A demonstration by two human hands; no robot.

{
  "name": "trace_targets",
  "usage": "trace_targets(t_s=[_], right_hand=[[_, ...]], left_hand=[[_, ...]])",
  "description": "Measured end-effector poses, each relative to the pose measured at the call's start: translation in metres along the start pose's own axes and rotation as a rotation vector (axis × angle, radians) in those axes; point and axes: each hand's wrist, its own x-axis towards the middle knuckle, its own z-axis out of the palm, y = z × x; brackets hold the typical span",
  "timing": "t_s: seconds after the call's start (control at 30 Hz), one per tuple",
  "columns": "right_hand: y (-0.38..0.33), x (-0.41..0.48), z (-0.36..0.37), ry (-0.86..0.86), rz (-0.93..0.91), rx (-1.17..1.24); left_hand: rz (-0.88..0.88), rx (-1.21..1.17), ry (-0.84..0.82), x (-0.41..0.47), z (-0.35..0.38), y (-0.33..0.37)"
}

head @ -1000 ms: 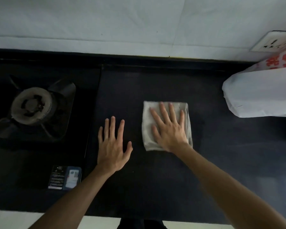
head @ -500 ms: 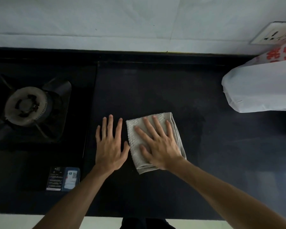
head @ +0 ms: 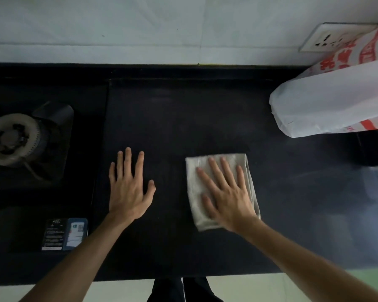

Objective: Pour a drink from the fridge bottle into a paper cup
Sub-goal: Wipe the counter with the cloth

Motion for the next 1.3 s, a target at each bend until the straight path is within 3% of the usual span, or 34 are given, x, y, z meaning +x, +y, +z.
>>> trace_targets(t_s=[0.13, 0.4, 0.53, 0.7, 0.9, 1.0, 1.17, 1.3], right_hand=[[0.016, -0.027, 0.006, -0.036, -0.054, -0.009], [0.070, 0.104, -0.026, 0.022, 0.206, -0.015], [0.045, 0.057, -0.013, 0.065, 0.280, 0.053], [0.001, -0.011, 0.004, -0.001, 0.267, 0.071], [0.020, 0.124, -0.024, 0.060, 0.349, 0.100], [-0.009, 0.176, -0.029, 0.036, 0.402, 0.096], [-0.100, 0.192, -0.022, -0.003, 0.160, 0.052], [-0.093, 0.192, -0.022, 0.027, 0.010, 0.053]], left_hand=[[0.000, -0.009, -0.004, -0.001, 0.000, 0.001], [-0.017, 0.000, -0.028, 0.002, 0.001, -0.001], [-0.007, -0.011, -0.018, 0.001, 0.000, -0.001], [0.002, -0.035, -0.006, 0.001, 0.001, -0.002], [-0.010, -0.039, -0.008, 0.002, 0.000, 0.000], [-0.013, -0.053, -0.009, 0.003, 0.000, 0.000], [-0.021, -0.025, -0.003, 0.002, -0.002, 0.001], [-0.008, -0.004, 0.012, 0.002, 0.001, -0.003]])
